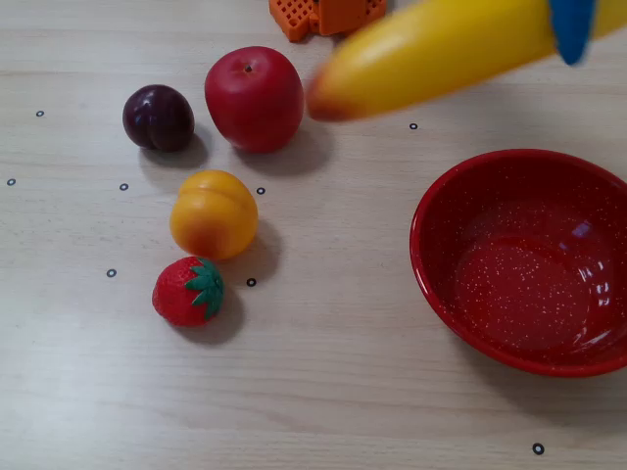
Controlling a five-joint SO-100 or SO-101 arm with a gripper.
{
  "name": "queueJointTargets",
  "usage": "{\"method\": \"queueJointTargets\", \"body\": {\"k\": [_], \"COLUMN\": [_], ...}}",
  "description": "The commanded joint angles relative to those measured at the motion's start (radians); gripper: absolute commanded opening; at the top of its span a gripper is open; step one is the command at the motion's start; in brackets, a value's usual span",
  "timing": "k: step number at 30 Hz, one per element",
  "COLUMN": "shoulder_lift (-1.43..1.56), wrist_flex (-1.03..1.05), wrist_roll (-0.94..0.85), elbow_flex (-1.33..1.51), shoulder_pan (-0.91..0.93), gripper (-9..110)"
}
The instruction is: Put the banana in the red bowl.
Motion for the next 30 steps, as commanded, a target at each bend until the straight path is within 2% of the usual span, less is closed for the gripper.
{"method": "queueJointTargets", "body": {"k": [1, 14, 25, 26, 29, 30], "shoulder_lift": [0.012, -0.258, -0.365, -0.367, -0.364, -0.360], "wrist_flex": [0.097, 0.044, -0.046, -0.043, -0.026, -0.026], "wrist_roll": [-0.029, -0.051, -0.041, -0.034, -0.034, -0.034], "elbow_flex": [-0.025, -0.071, -0.052, -0.046, -0.026, -0.018], "shoulder_pan": [0.034, 0.064, 0.081, 0.083, 0.080, 0.078], "gripper": [0, 0, 1, 3, 35, 42]}}
